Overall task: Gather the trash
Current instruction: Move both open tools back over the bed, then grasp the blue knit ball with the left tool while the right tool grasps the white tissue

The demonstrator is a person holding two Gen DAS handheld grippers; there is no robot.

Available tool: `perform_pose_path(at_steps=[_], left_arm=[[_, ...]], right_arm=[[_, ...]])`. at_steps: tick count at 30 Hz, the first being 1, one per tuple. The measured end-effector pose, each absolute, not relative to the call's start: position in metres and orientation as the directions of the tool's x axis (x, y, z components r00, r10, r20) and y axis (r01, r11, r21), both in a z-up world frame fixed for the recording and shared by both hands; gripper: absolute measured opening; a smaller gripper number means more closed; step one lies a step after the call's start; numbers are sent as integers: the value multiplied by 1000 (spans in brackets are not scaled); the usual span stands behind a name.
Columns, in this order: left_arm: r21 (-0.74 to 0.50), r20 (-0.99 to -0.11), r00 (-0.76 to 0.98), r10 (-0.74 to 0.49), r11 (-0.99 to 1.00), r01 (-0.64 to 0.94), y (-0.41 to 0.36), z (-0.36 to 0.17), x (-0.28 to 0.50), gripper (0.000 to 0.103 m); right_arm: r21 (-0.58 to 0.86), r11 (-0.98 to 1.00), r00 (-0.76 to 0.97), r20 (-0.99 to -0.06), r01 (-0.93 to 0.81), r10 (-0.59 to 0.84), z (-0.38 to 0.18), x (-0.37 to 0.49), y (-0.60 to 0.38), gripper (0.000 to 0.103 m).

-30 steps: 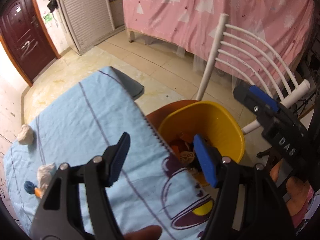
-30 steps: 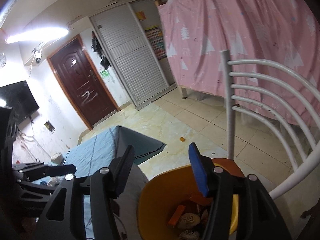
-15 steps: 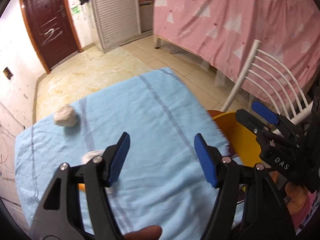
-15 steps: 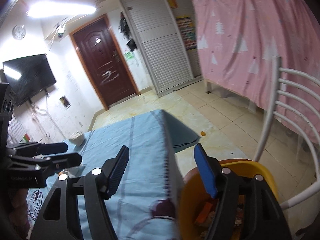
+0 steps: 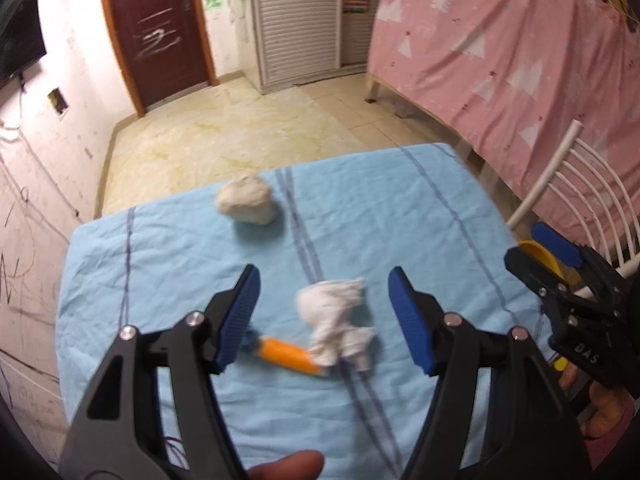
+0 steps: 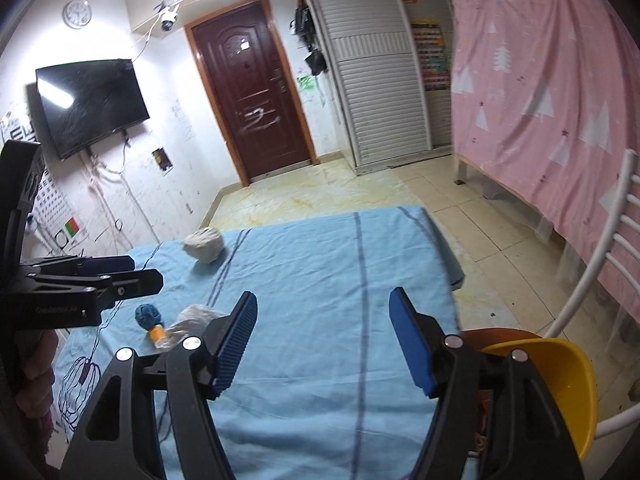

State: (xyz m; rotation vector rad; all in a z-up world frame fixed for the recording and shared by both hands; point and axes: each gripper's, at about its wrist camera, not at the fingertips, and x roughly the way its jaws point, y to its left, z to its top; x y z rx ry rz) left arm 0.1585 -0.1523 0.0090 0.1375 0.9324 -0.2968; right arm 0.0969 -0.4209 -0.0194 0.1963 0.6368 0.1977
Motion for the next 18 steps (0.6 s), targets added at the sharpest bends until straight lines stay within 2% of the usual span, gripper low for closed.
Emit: perform_pose_path(at_steps=[18], left_arm=[[-45,-850,507,-142,979,199,-85,-31,179,63]], right_arm=[[194,952,714,-631,-235,305,-32,124,-350,64]])
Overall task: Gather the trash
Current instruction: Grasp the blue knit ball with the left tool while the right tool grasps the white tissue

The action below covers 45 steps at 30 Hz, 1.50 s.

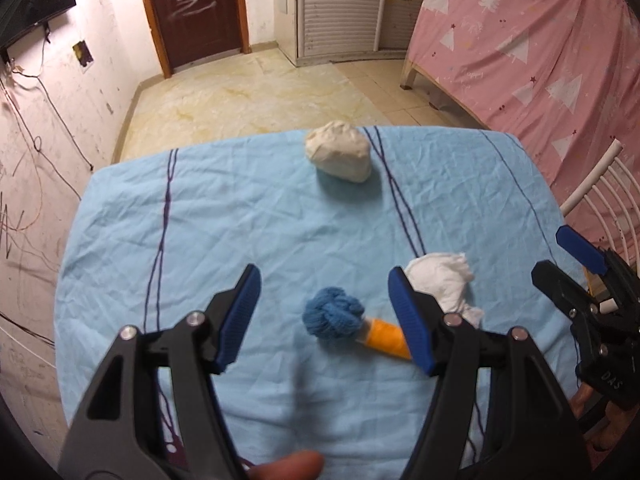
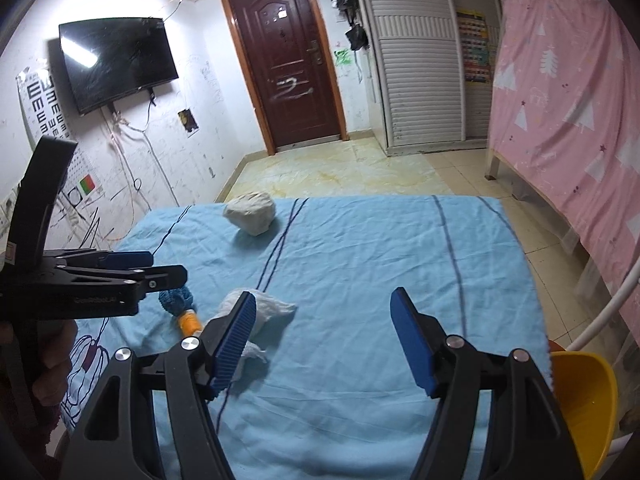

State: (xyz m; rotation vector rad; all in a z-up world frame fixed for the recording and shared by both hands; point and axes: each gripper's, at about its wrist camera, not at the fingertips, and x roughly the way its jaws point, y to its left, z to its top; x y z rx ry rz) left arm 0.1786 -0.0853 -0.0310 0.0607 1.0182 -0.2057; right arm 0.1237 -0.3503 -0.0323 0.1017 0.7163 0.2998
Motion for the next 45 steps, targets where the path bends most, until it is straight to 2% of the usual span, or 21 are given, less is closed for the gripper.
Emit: perform_pose_path(at_steps=[4,7,9,11,30,31,32,33,35,37,45], left_arm=[[-55,-857,493,-149,978,201,-82,-40,180,60],[-56,-864,481,-150,977,205,-82,-46,181,50],[-47,-868,474,-145,976,213,-82,-50,181,32],[-26,-864,484,-135,974,224,-83,-53,179,27],[-89,-850,487,-201,966,244,-70,-54,177,25],[-89,-849,489,-202,966,244,-70,-55,177,25],[-90,-848,490,-203,966,243,-69,-54,176,25],[-92,-847,491,-204,966,242,-69,-55,176,25],[-94,-846,492,-205,966,241,-68,-55,176,25],[-96,-845,493,-206,966,239,-68,-54,175,25],[-116,-836,504,-218,967,226,-68,-39,176,24]], right_arm=[[186,949,697,-644,-256,315,-35,128,-337,64],[185,944,683,-653,-274,326,-38,131,-326,64],[182,941,672,-661,-286,333,-40,133,-317,65],[179,938,663,-669,-296,336,-43,135,-309,68],[143,940,596,-741,-308,308,-63,156,-274,70],[145,941,592,-745,-306,308,-64,157,-274,65],[144,941,587,-750,-306,306,-65,157,-274,55],[141,942,585,-752,-305,303,-65,158,-272,51],[151,939,573,-758,-309,310,-67,159,-271,30],[148,938,571,-760,-313,311,-68,159,-270,25],[171,937,616,-715,-303,330,-54,148,-282,24]])
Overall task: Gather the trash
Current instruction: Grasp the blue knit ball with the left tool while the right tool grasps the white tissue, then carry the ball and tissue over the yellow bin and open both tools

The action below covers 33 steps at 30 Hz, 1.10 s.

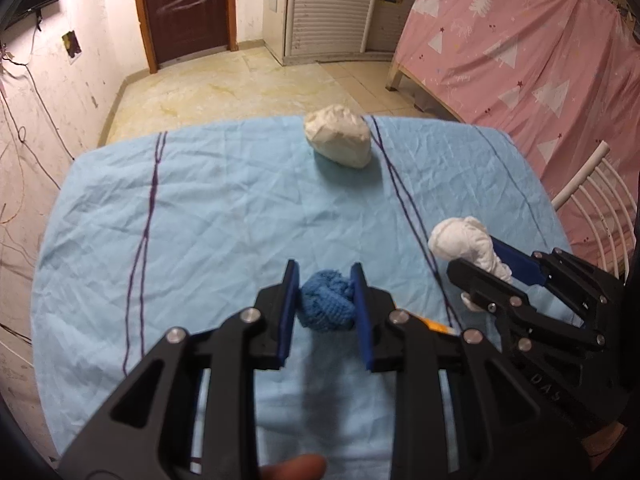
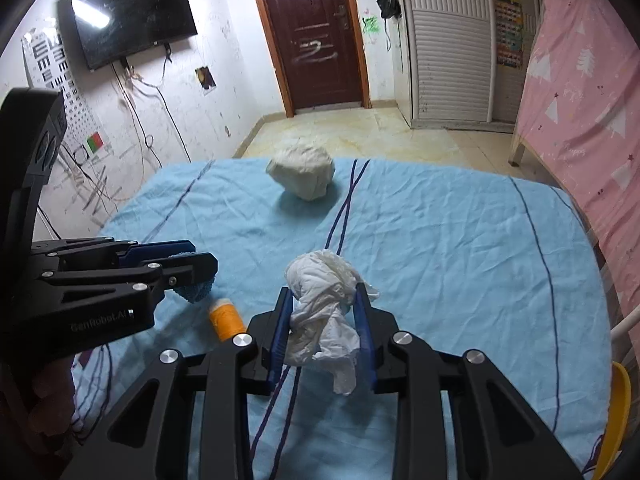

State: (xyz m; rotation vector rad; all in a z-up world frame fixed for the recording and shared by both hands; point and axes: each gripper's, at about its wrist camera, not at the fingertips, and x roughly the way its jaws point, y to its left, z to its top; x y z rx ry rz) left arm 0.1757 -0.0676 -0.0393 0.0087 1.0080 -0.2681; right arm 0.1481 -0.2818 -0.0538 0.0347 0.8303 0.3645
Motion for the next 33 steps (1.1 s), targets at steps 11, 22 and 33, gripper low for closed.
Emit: perform_pose_path(at_steps=[11,22,33], left_arm=[[-95,-811,541,-224,962,256,-91,-12,165,24],[-59,-787,562,-254,938,341,-150,9,146,24],[-28,-776,556,-299,896,443,-216,18,126,24]], right_arm=[[200,947,685,-654,-251,320,-31,130,-322,24],[249,959,780,-570,-134,257,-12,97,-404,24],[294,956,840,-515,-12,169,-5,61,-484,24]])
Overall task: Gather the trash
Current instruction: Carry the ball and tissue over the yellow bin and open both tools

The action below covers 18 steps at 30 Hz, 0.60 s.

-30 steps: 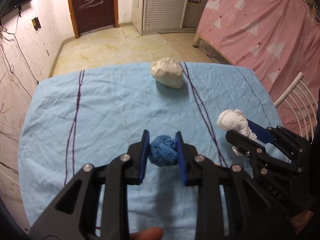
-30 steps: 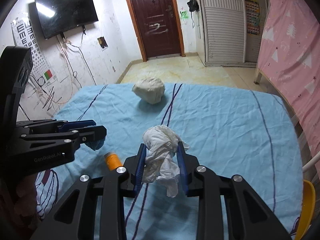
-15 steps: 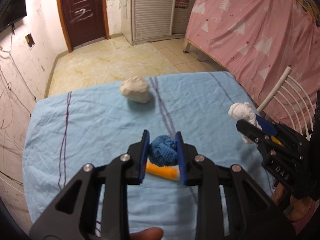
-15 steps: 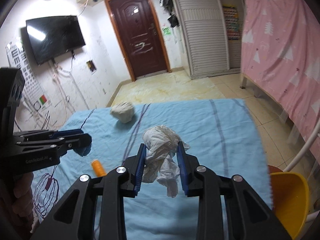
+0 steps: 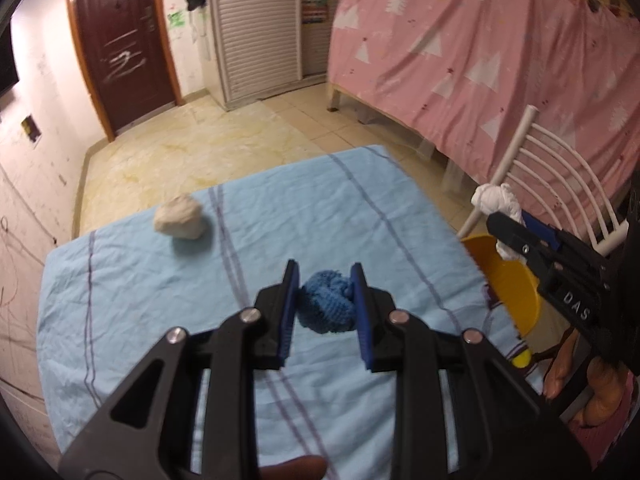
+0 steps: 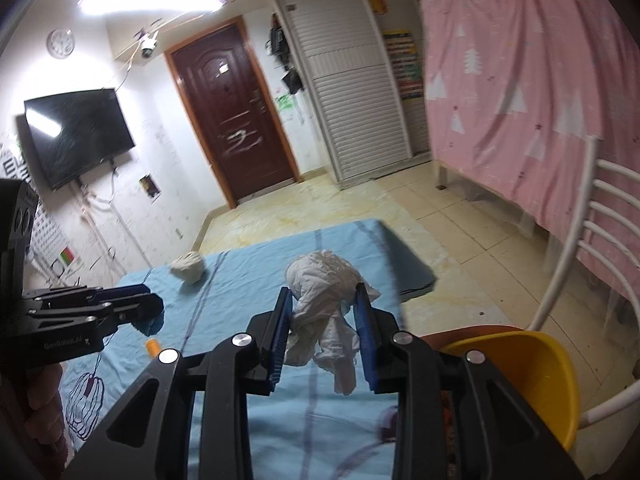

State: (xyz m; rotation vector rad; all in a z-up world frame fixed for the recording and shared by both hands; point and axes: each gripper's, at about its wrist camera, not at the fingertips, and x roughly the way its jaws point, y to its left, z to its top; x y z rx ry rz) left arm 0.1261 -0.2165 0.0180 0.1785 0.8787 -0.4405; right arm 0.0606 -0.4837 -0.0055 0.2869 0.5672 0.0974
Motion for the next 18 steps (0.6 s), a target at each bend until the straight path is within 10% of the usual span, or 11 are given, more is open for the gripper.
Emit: perform_pose_path(at_steps=[18], left_arm=[[12,-788,496,-365,796,605,-325,12,94,24]], right_arm=[[354,920,874,-486,168,27,-20,23,-587,25]])
